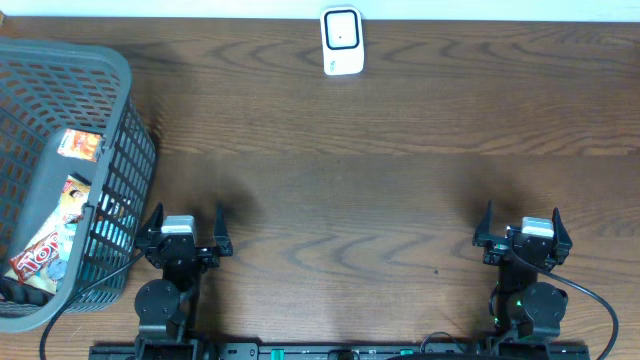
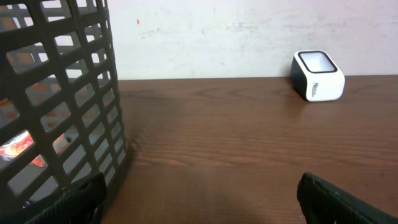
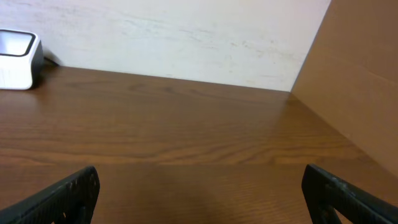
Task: Scan the item barcode
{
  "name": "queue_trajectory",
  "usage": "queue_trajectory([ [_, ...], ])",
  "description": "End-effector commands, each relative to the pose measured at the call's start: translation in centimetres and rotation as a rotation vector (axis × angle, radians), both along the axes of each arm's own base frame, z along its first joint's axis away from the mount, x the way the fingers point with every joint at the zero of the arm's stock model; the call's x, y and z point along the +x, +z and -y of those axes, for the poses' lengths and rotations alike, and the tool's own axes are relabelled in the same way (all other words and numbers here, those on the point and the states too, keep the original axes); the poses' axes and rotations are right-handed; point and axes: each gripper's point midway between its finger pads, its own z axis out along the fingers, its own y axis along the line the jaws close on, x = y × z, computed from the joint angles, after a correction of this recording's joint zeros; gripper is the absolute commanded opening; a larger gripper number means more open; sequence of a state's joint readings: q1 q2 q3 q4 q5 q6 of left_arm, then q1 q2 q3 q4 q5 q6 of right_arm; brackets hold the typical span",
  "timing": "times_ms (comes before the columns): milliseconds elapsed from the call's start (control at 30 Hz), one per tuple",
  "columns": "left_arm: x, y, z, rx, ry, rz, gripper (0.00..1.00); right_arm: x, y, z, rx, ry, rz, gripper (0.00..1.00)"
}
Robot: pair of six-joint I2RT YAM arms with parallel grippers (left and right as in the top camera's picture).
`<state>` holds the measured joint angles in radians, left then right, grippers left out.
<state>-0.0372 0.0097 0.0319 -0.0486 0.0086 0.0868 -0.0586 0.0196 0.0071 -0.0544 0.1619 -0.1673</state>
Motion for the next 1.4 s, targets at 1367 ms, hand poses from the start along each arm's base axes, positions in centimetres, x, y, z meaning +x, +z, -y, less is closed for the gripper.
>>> queue_trajectory([
  [1367, 1.0, 13.0, 4.6, -0.275, -0.215, -0.223, 0.98, 0.0, -0.2, 0.3, -0.01, -0.014, -0.011, 0.99],
])
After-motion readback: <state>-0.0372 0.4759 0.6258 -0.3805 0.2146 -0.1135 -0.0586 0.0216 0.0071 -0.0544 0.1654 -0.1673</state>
